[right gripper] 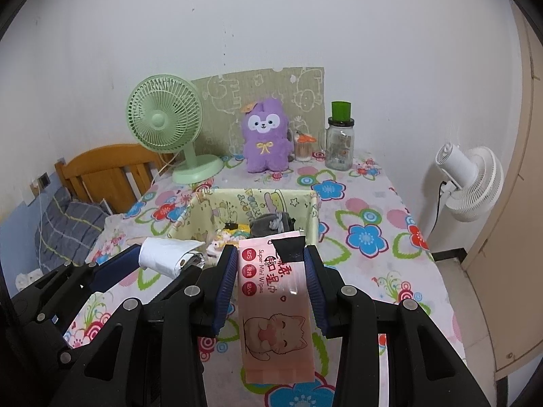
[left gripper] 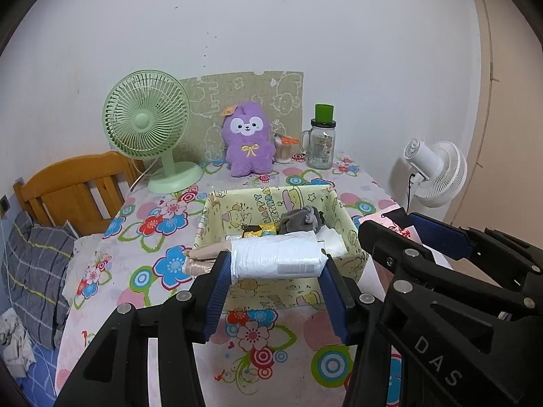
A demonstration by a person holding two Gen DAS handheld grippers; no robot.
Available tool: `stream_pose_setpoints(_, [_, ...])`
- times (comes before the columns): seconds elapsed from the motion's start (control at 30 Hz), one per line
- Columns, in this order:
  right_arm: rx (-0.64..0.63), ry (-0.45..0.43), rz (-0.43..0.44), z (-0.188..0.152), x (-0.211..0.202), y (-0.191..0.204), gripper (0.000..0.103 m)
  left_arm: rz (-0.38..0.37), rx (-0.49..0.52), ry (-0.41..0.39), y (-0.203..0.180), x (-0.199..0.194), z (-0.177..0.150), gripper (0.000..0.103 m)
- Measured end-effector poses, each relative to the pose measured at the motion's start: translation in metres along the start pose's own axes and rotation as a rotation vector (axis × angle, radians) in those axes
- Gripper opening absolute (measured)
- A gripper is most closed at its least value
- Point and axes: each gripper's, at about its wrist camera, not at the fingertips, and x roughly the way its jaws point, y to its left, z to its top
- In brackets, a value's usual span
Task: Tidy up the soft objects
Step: 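Lower the white roll into the box and open the left tool while the right tool holds the packet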
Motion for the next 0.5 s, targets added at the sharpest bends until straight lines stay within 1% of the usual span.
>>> stream_pose_setpoints(0.5, [0.001, 0.000, 0.008, 0.020, 0.020, 0.000, 0.043, 0.001, -0.007, 0.000, 0.003, 0.020, 0.020, 0.053])
